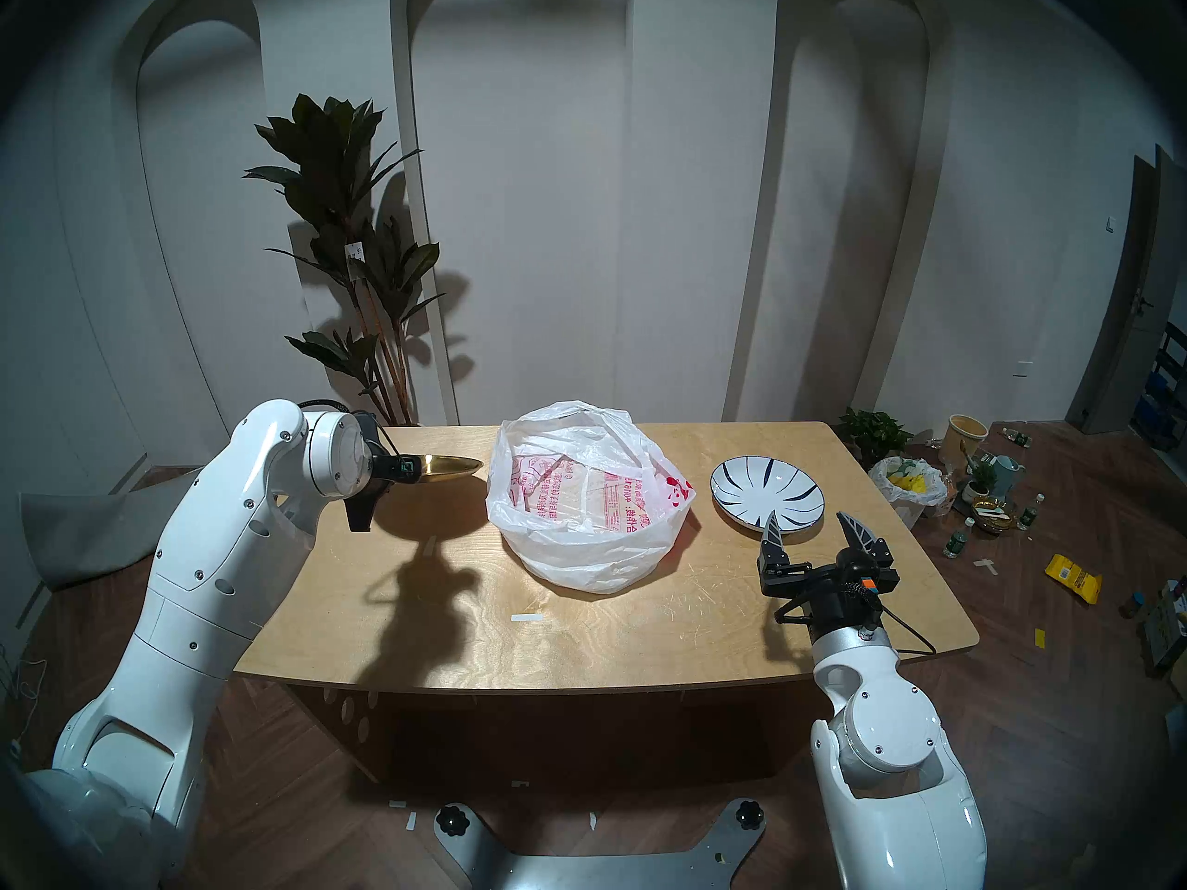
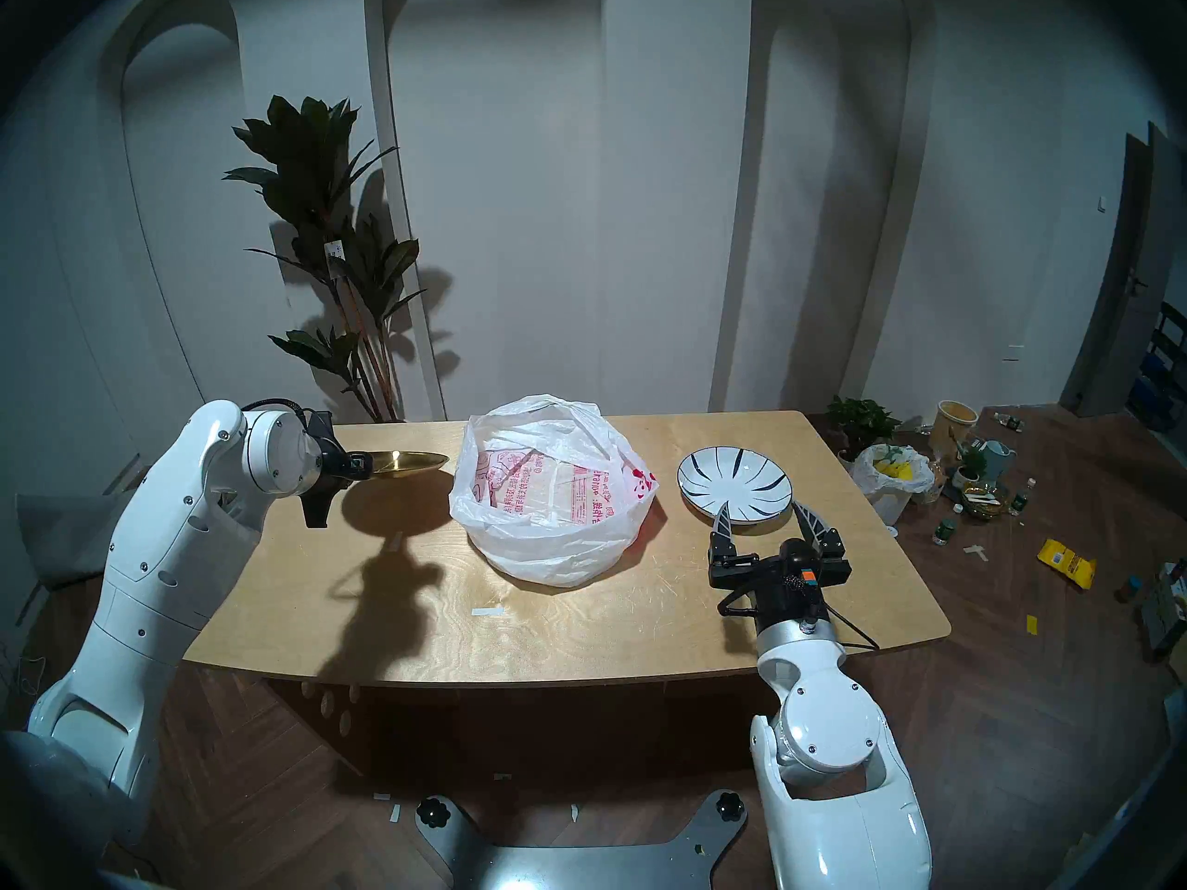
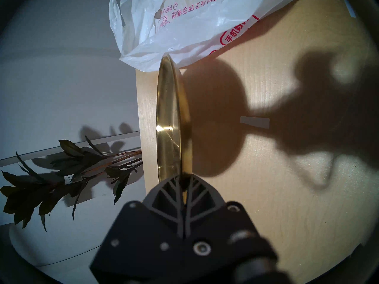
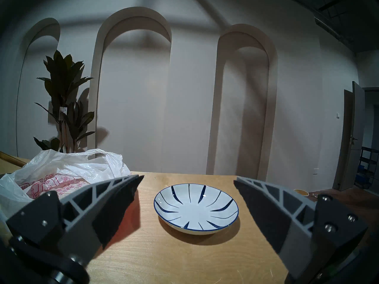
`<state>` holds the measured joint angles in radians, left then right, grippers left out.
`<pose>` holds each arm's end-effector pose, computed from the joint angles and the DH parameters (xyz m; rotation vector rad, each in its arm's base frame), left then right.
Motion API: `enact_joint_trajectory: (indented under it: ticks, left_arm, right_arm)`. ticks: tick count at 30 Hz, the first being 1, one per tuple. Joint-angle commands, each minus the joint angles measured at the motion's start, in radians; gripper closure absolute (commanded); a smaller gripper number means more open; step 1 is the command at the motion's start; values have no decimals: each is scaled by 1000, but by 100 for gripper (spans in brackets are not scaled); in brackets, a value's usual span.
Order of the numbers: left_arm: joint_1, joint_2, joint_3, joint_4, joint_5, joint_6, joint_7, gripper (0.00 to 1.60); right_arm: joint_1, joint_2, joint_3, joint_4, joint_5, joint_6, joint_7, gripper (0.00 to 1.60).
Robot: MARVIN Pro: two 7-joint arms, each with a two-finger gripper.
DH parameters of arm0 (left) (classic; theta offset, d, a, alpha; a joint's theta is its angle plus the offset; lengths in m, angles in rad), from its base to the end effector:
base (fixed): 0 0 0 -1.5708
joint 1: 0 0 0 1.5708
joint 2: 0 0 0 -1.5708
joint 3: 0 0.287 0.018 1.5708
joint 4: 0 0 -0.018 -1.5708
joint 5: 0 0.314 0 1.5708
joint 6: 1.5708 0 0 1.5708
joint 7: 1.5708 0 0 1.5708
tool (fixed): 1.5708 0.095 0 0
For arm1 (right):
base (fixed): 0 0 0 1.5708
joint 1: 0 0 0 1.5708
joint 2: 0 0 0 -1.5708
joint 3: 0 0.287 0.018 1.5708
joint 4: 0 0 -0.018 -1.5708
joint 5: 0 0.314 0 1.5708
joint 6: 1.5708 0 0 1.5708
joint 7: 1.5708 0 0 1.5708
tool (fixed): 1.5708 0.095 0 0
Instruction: Bag the groceries: heavy items first, fragile items on top
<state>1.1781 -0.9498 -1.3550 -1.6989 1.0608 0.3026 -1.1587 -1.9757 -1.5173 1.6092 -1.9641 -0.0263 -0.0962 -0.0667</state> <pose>0.4661 0.1066 -0.1781 -1.7584 1.6633 -0.6448 0.3118 -0.0288 -0.2829 2.0423 0.0123 2.2315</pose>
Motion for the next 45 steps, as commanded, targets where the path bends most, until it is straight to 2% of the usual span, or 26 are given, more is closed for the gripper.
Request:
enact_joint_trajectory:
  ticks: [1,12,20,21,24,33,39,45]
  left_arm:
    - [-47,26,-26,-89,7,3,-19,160]
    - [-89,9,-1,-214,3,-3,-78,160]
    - [-152,-50,53,-241,10,-13,-114,160]
    - [-178,-55,78,-227,10,-14,-124,160]
    - [-180,-94,93,-209,33,-27,-119,160]
    - [-256,-205,176,-75,64,-57,-109,160]
    - [-304,-259,238,32,75,-60,-104,160]
    - [-331,-298,264,107,79,-65,-87,160]
  right_arm:
    - [3,1,0,-23,1,-5,2,0]
    - [4,1,0,-22,1,-5,2,0]
    - [4,1,0,-22,1,-5,2,0]
    - [4,1,0,-23,1,-5,2,0]
    - [4,1,0,-23,1,-5,2,0]
    - [4,0,0,-23,1,-5,2,0]
    - [3,0,0,-23,1,-5,2,0]
    - [3,0,0,-23,1,-5,2,0]
